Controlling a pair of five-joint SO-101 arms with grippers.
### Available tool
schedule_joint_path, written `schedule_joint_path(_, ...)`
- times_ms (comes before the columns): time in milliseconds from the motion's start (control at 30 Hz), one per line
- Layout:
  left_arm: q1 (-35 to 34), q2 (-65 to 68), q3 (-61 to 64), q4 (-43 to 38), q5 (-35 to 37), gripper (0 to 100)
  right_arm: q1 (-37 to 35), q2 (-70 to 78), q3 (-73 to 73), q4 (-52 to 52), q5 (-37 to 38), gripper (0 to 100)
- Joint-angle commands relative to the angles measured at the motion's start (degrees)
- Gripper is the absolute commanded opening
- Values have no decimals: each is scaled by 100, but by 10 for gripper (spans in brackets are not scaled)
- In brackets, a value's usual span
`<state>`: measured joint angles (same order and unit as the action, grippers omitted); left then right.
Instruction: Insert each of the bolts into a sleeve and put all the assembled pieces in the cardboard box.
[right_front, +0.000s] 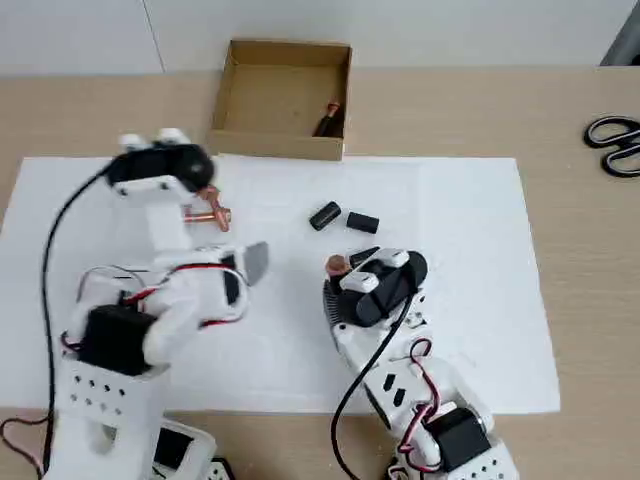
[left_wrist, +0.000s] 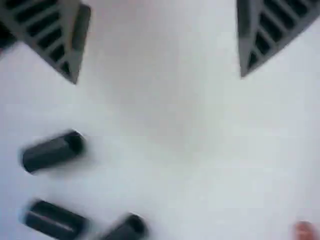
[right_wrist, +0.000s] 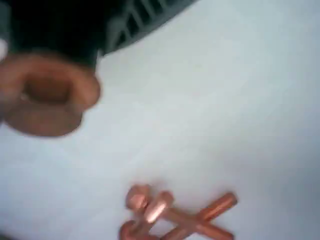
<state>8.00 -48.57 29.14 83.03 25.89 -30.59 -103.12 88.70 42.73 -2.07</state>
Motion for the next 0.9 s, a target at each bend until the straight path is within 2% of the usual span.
schedule_joint_path(0, -941, -18, -215, -9, -26, 198, 418, -4, -53, -101, -9, 4)
schedule_joint_path(167, -2268, -18, -40, -70, -79, 199, 743, 848, -774, -259, 9, 4)
schedule_joint_path(267, -2629, -18, 4, -132, -835, 199, 743, 1947, -1609, -699, 9, 4)
schedule_joint_path(367, -2716, -26, 4, -97, -1697, 198, 787, 3213, -2567, -1314, 9, 4)
schedule_joint_path(467, -2716, -26, 4, -18, -2145, 196, 980, 4444, -3446, -1903, 9, 4)
schedule_joint_path(633, -2716, -26, 4, 26, -2233, 196, 1235, 6510, -4791, -2897, 0, 4)
schedule_joint_path(867, -2708, -26, 145, 141, -2233, 196, 1182, 9226, -7112, -3925, -35, 4)
